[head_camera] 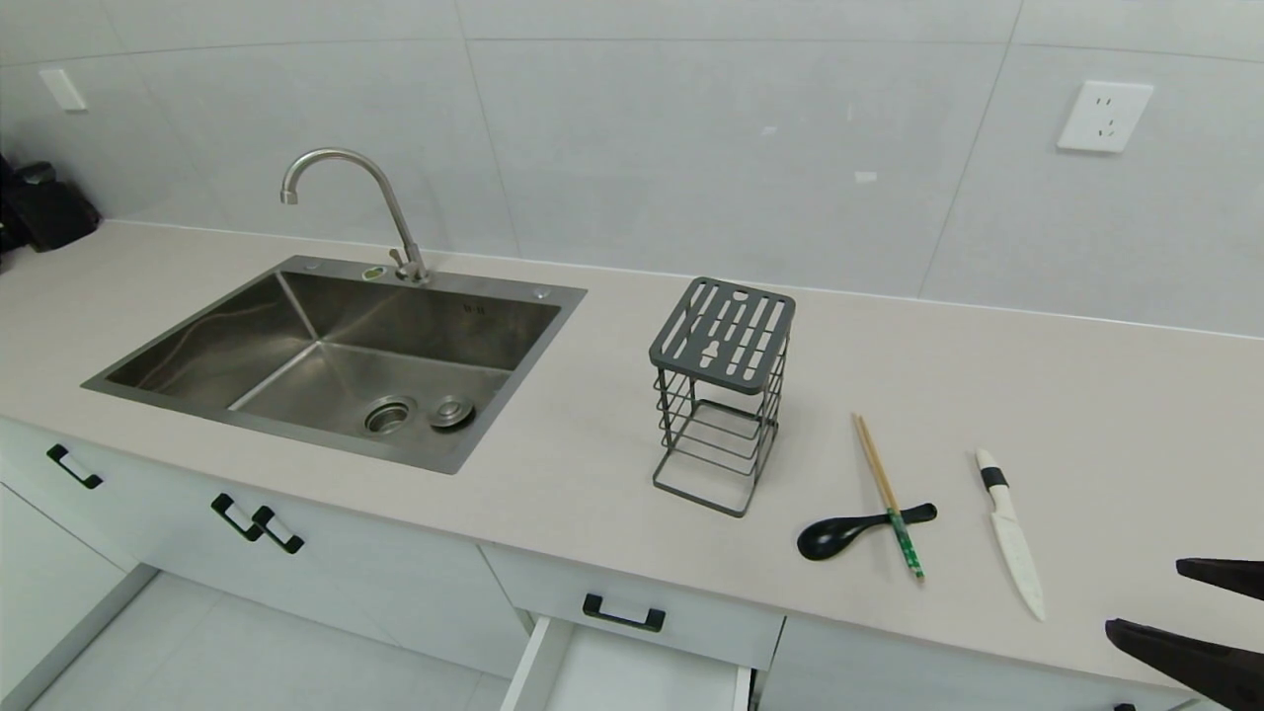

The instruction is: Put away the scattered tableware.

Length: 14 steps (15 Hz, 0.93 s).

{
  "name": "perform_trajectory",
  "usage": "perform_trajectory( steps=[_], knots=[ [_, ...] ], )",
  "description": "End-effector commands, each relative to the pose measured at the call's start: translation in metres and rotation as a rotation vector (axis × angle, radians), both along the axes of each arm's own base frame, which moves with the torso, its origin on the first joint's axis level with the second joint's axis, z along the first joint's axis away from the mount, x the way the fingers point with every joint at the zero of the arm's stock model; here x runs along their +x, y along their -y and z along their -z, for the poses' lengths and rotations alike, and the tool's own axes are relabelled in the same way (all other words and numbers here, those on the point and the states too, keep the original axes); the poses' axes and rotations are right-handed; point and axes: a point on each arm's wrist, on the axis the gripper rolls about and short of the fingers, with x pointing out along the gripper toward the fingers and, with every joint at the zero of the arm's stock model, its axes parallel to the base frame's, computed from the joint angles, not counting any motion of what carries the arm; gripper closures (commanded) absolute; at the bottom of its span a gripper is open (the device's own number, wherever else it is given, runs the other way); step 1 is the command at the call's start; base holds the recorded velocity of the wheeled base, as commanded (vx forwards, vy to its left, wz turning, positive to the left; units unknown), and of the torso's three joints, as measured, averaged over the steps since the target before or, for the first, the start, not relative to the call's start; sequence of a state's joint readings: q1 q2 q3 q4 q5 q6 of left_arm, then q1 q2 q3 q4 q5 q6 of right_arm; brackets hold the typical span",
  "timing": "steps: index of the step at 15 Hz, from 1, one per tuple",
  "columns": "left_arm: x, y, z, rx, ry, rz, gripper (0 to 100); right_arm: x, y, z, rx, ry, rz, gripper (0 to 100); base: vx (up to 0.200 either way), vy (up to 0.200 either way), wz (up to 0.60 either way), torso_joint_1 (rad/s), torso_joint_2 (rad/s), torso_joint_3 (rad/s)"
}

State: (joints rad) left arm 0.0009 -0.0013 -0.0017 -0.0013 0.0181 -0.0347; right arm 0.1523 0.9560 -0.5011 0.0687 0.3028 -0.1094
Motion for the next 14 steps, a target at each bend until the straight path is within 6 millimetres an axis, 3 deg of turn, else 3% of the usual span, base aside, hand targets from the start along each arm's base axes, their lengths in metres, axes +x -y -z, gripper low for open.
perform_trajectory(
  steps=[1, 4, 6, 14],
  knots=[
    [0.000, 0.000, 0.000, -0.001, -0.001, -0.001, 0, 0.016, -0.010, 0.007, -0.033, -0.049, -0.033, 0, 0.000, 0.000, 0.00, 0.000, 0.00, 0.000],
    [0.000, 0.000, 0.000, -0.001, -0.001, -0.001, 0, 0.042, -0.035, 0.016, -0.078, -0.058, -0.097, 0, 0.000, 0.000, 0.00, 0.000, 0.00, 0.000],
    [0.000, 0.000, 0.000, -0.001, -0.001, -0.001, 0, 0.058, -0.059, 0.034, -0.137, -0.109, -0.128, 0, 0.000, 0.000, 0.00, 0.000, 0.00, 0.000],
    [0.000, 0.000, 0.000, -0.001, -0.001, -0.001, 0, 0.072, -0.064, 0.049, -0.139, -0.202, -0.024, 0, 0.000, 0.000, 0.00, 0.000, 0.00, 0.000]
  ],
)
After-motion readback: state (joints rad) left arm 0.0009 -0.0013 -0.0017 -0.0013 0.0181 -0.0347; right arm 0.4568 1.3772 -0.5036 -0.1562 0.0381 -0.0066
